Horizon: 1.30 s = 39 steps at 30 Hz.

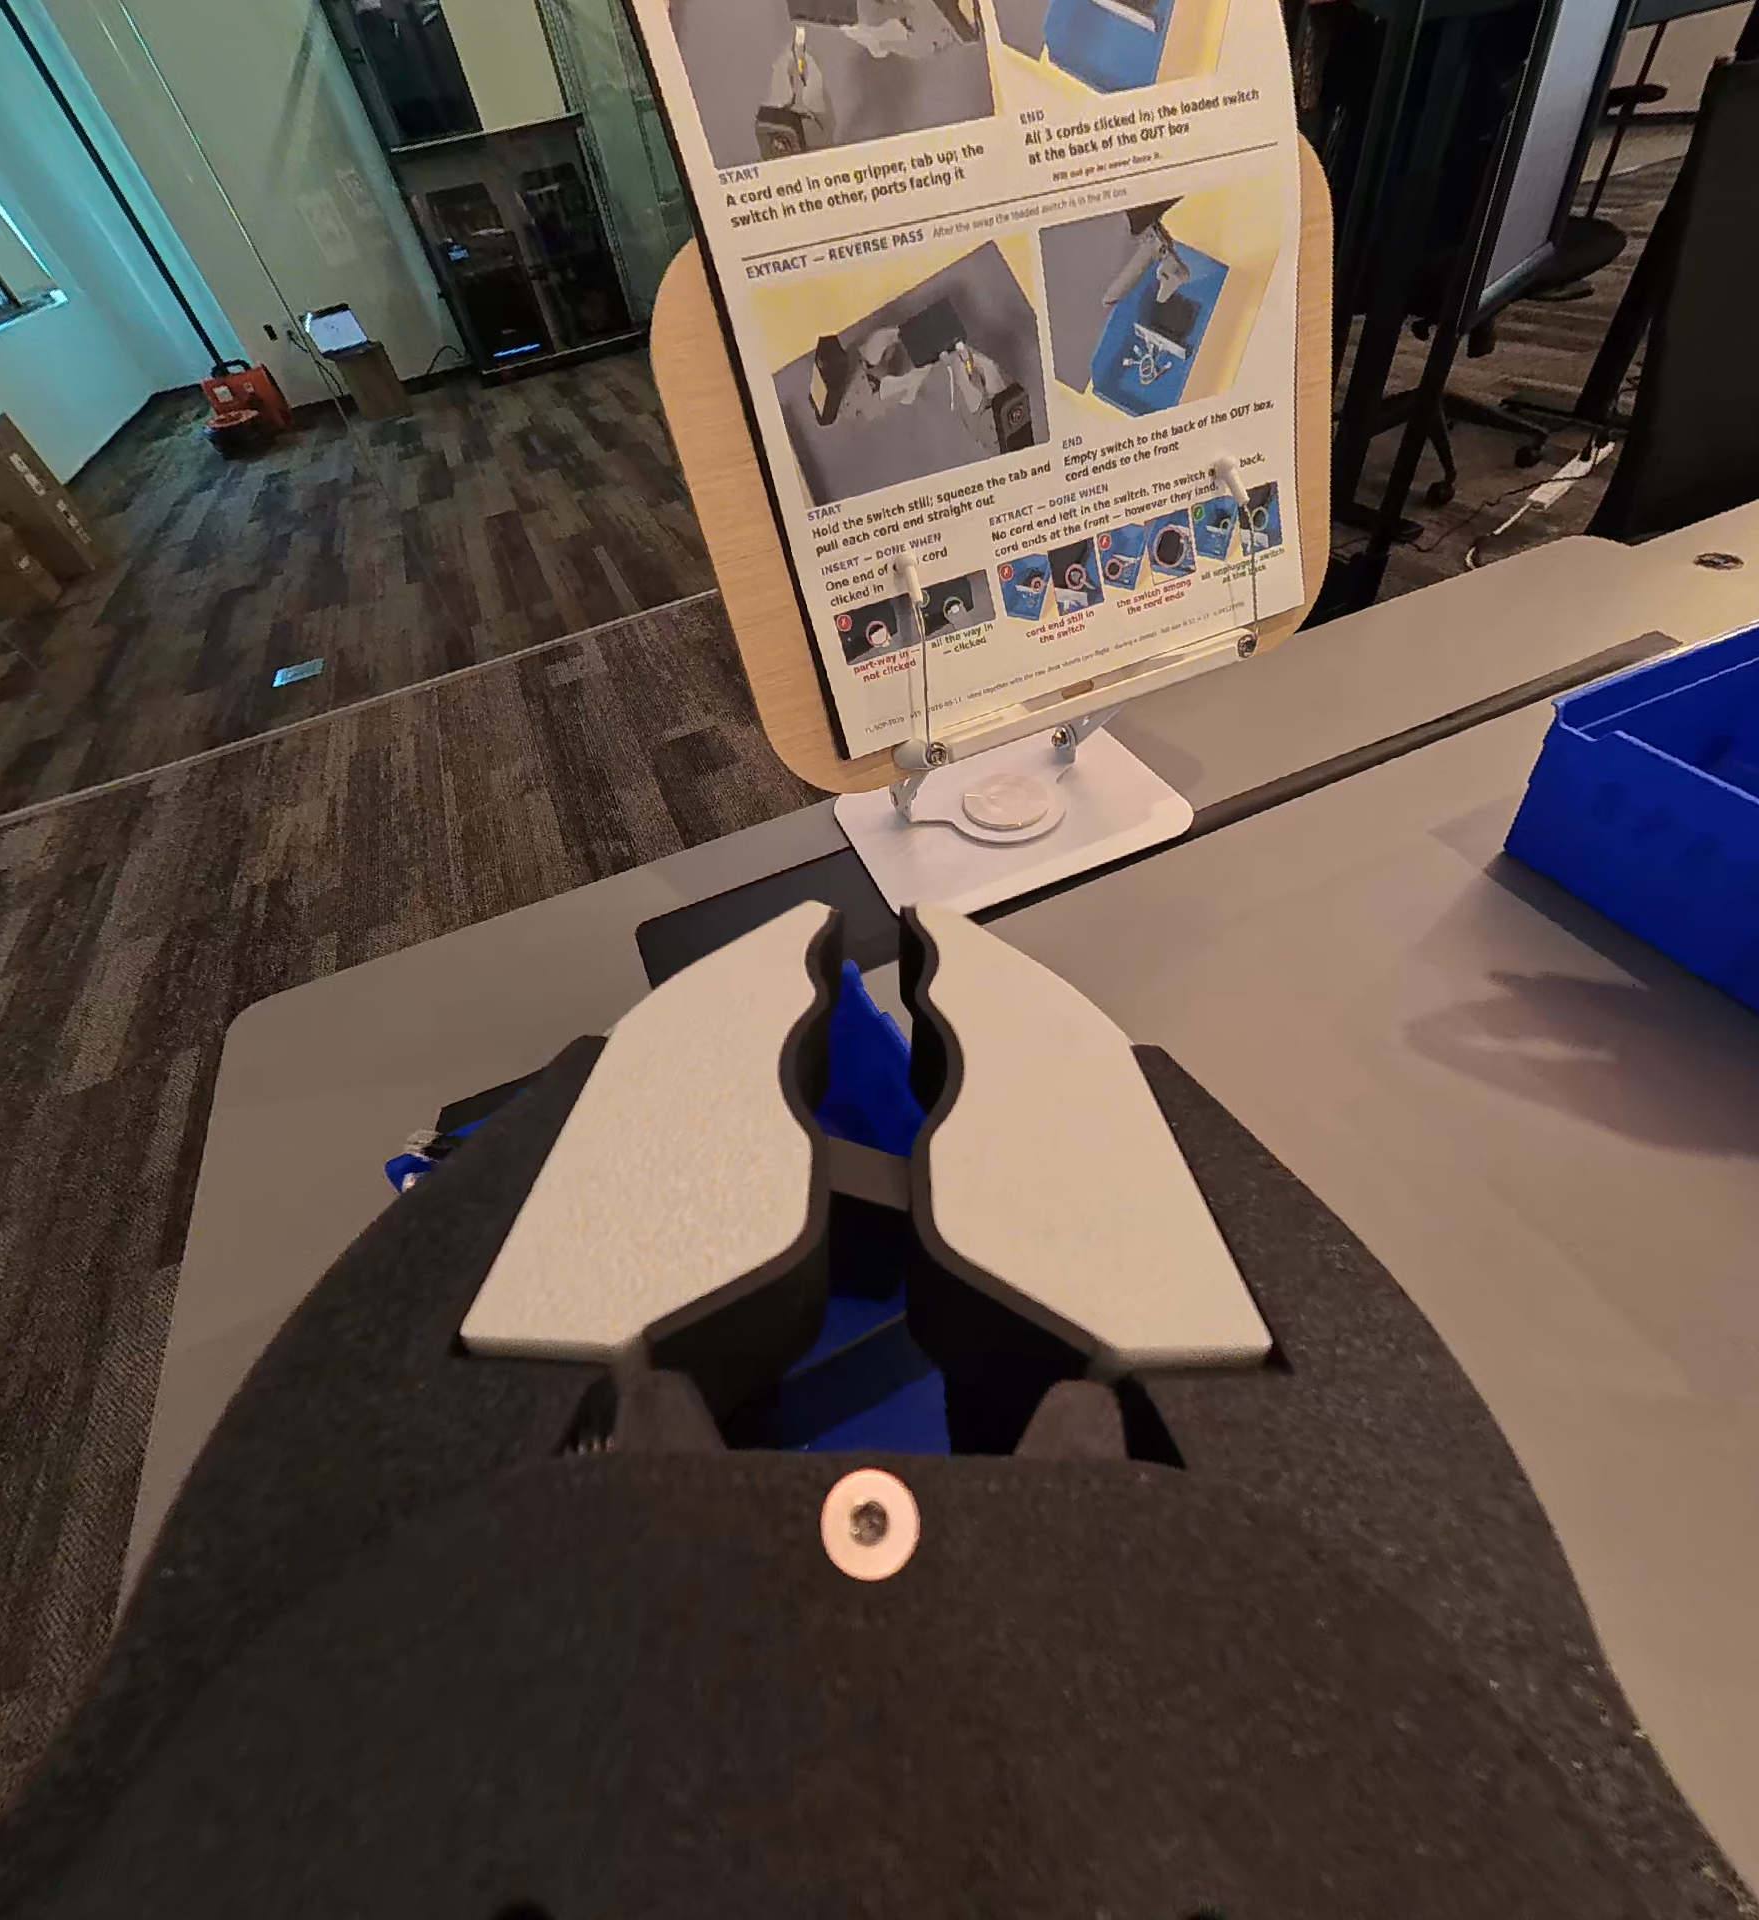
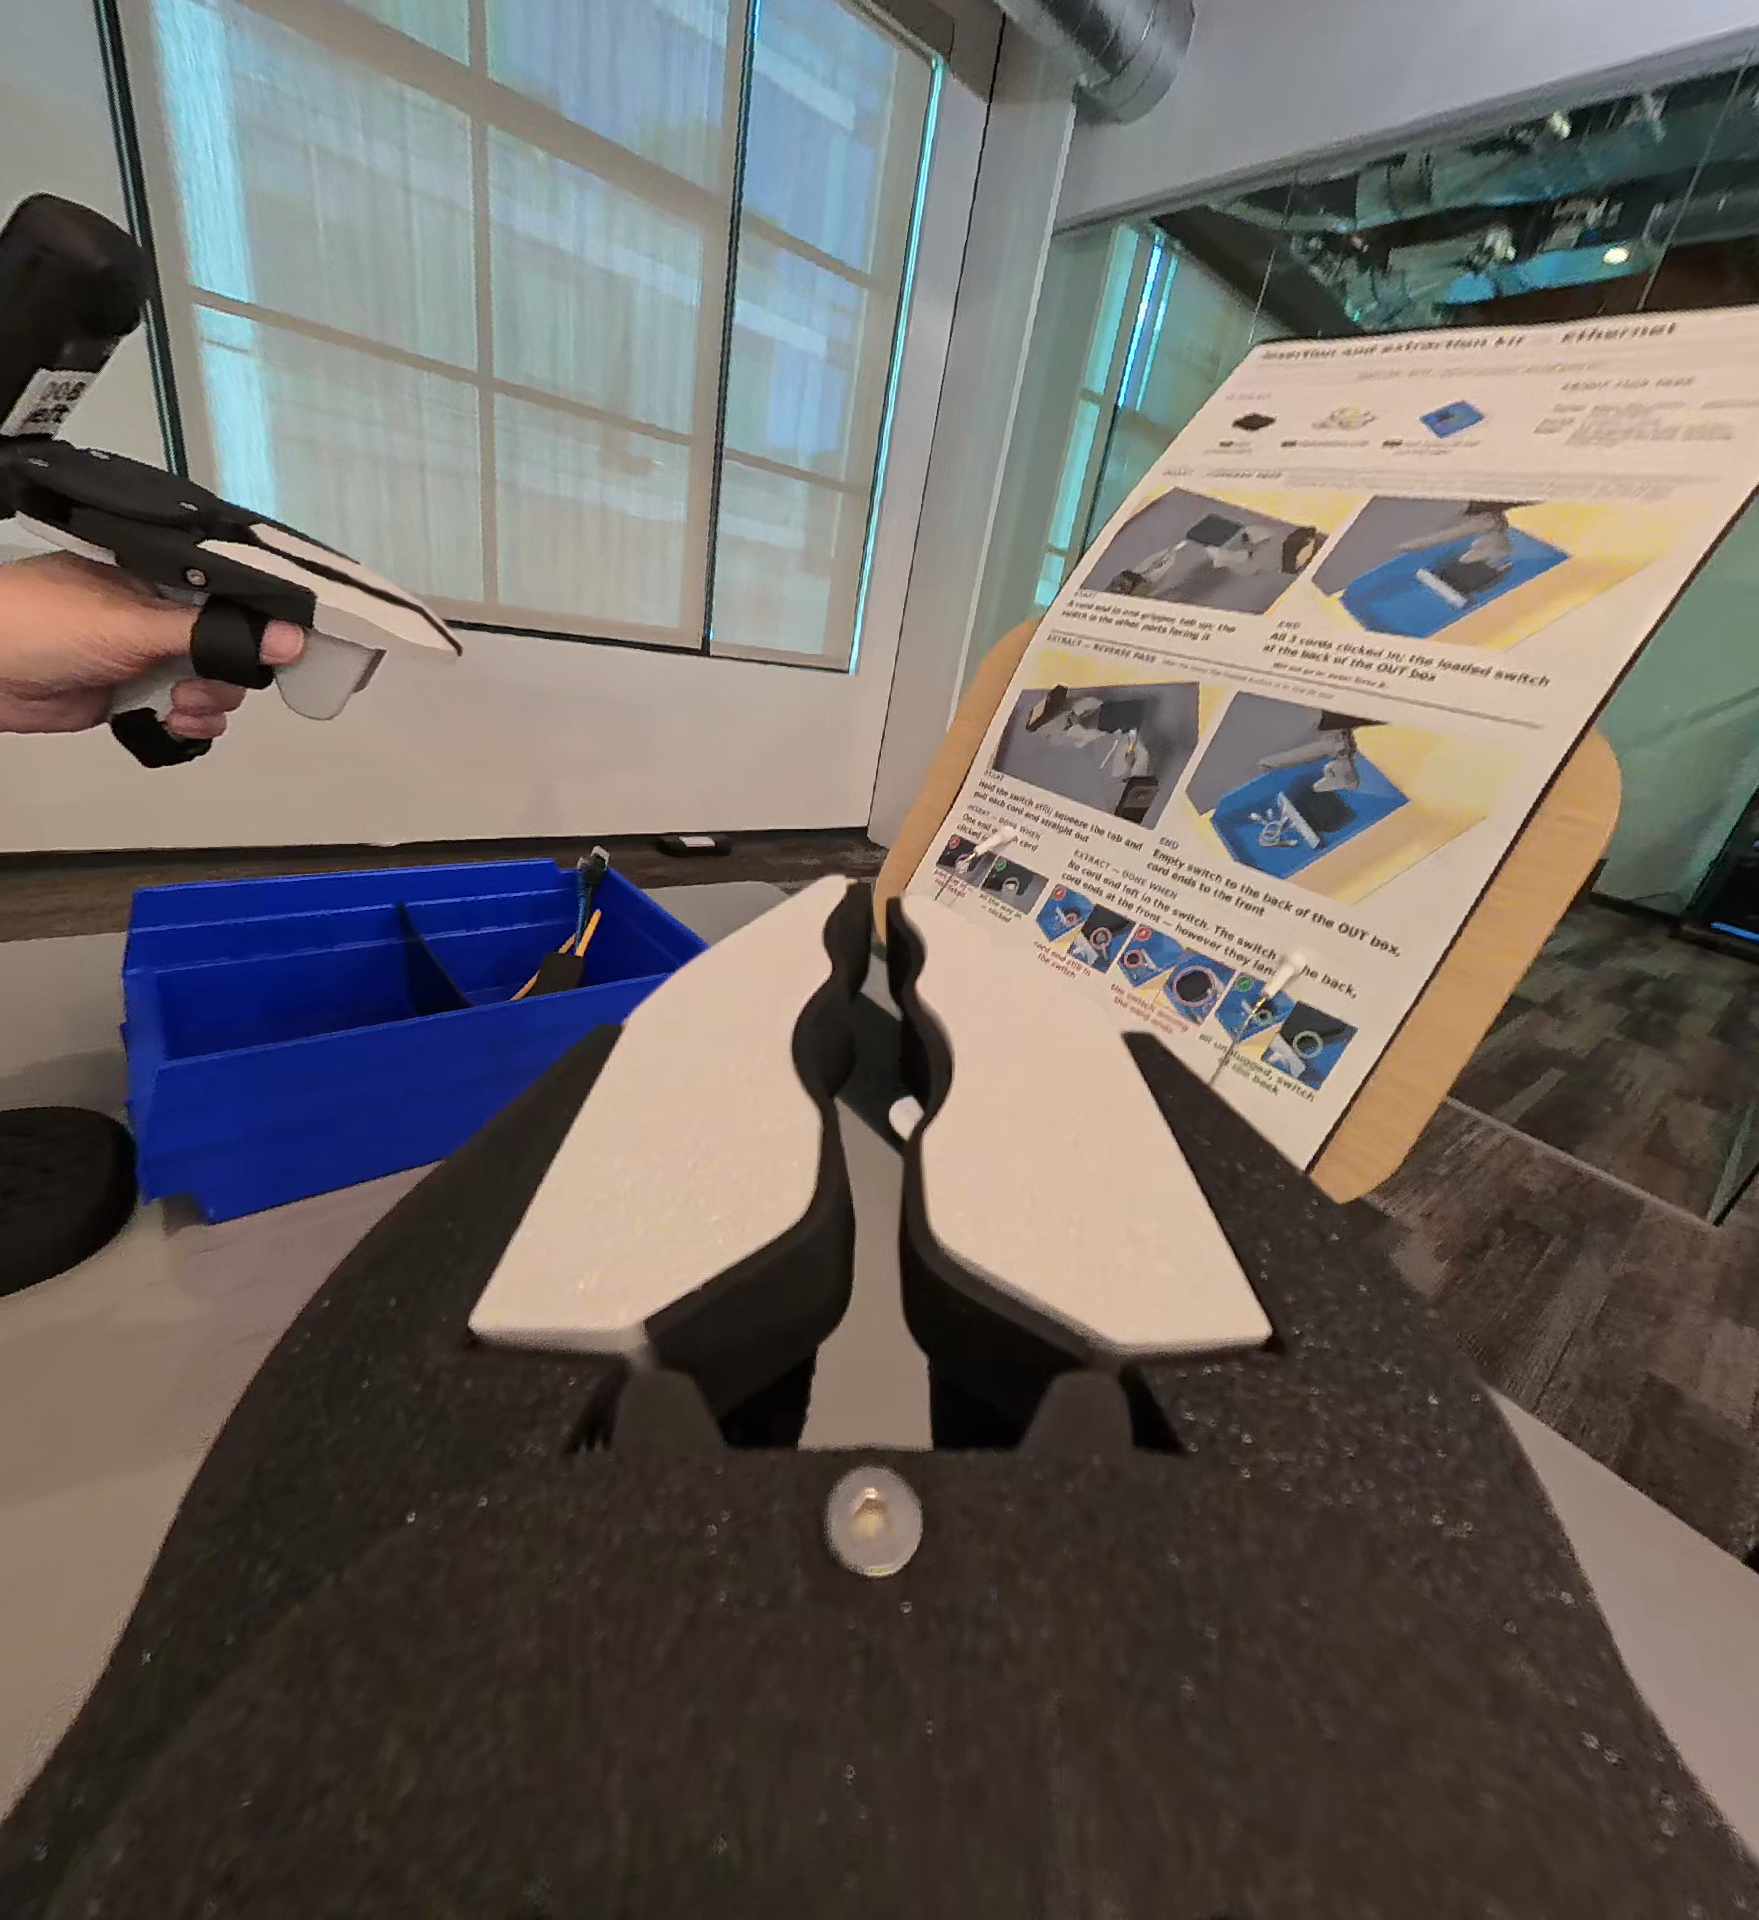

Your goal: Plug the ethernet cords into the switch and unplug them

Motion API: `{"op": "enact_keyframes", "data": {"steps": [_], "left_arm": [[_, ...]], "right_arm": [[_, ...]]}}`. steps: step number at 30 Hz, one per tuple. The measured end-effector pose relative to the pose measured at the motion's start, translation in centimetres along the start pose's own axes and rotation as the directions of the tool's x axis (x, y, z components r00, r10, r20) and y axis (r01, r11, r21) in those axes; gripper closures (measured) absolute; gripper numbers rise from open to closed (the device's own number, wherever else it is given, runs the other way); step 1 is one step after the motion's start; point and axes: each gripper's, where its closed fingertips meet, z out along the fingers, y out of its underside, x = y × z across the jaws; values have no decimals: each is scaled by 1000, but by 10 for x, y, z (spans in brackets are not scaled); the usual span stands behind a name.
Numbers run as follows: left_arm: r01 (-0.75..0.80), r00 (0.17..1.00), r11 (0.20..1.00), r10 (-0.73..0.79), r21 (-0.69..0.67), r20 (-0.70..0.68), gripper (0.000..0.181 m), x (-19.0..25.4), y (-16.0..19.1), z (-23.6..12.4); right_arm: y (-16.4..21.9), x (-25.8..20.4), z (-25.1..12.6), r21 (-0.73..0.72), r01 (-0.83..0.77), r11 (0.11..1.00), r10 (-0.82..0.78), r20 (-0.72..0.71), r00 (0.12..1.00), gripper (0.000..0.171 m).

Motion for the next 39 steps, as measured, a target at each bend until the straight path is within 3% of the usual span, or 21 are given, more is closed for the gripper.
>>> {"op": "enact_keyframes", "data": {"steps": [3,6,9,12,14,23,39], "left_arm": [[2,1000,1000,-2,9,18,168,-3,1,-1],[-7,1000,999,6,37,22,168,-3,1,-1],[-18,1000,999,17,42,25,164,-2,2,0],[-34,999,999,33,36,21,159,-1,5,1],[-35,999,999,34,32,28,145,-1,6,3],[-24,999,999,22,38,42,128,-1,5,5],[-32,997,996,25,89,74,138,-3,-4,1]], "right_arm": [[-4,3,0,36,15,999,-14,-37,999,156],[-3,-8,3,50,27,998,-28,27,999,131],[1,-14,6,47,-1,999,-3,77,997,123],[7,-19,6,30,-21,999,17,134,991,128],[8,-20,6,42,-42,998,35,153,988,127],[-3,-13,-1,94,52,994,-58,63,996,144],[0,-4,-4,86,53,995,-55,31,998,163]]}}
